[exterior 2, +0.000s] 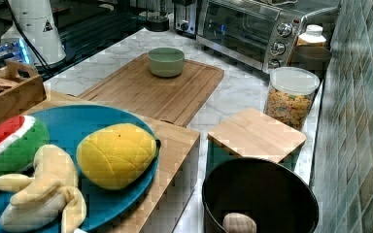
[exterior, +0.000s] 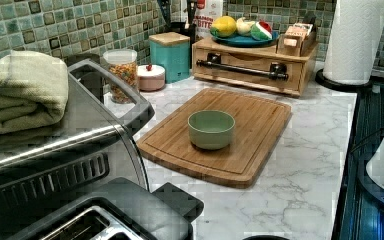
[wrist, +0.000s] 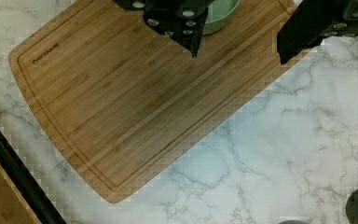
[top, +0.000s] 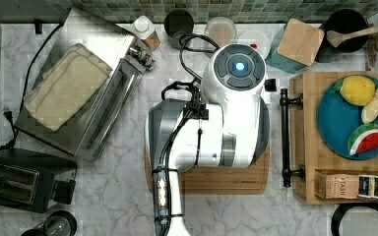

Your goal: Open the drawer.

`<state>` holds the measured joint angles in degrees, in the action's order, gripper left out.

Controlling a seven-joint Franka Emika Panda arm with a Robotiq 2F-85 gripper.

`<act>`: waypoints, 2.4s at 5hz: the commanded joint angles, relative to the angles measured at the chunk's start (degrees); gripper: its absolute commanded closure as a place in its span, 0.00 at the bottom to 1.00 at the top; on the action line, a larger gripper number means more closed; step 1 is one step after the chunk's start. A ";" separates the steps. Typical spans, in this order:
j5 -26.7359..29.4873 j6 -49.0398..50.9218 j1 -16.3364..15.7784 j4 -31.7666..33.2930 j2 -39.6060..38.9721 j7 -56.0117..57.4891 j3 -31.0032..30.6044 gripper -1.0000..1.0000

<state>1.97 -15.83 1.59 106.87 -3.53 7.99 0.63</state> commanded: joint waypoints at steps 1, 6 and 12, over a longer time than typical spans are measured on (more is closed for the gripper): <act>0.26 -0.03 0.09 0.28 -0.01 0.02 -0.09 0.00; -10.00 -13.37 5.66 11.21 1.73 36.62 5.26 0.00; -9.74 -30.07 11.09 18.70 -2.04 49.44 8.56 0.00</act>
<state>-9.53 -46.50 12.99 126.34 -5.20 52.32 8.97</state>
